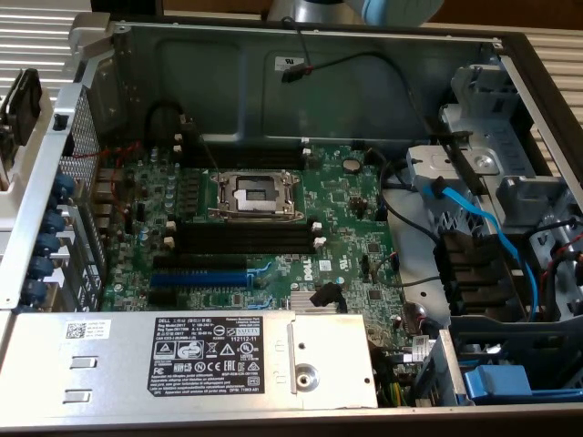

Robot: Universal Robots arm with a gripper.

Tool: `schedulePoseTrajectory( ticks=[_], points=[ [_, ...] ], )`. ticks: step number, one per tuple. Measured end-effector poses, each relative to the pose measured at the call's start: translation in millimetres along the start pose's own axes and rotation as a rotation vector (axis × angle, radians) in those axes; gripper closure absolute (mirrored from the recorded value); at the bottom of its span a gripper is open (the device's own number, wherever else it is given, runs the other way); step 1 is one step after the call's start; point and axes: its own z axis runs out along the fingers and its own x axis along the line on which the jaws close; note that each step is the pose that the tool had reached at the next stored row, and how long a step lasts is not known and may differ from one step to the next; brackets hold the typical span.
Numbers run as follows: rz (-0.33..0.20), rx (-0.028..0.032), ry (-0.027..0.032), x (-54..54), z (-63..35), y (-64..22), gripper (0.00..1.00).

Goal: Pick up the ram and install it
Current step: 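Pick up the ram and move it above insertion slot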

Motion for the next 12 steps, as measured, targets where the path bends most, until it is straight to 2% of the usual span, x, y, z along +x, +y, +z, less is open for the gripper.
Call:
schedulePoseTrajectory(
  ticks=[12],
  points=[
    [0.0, 0.0, 0.0, 0.0, 0.0, 0.0, 0.88]
  ],
)
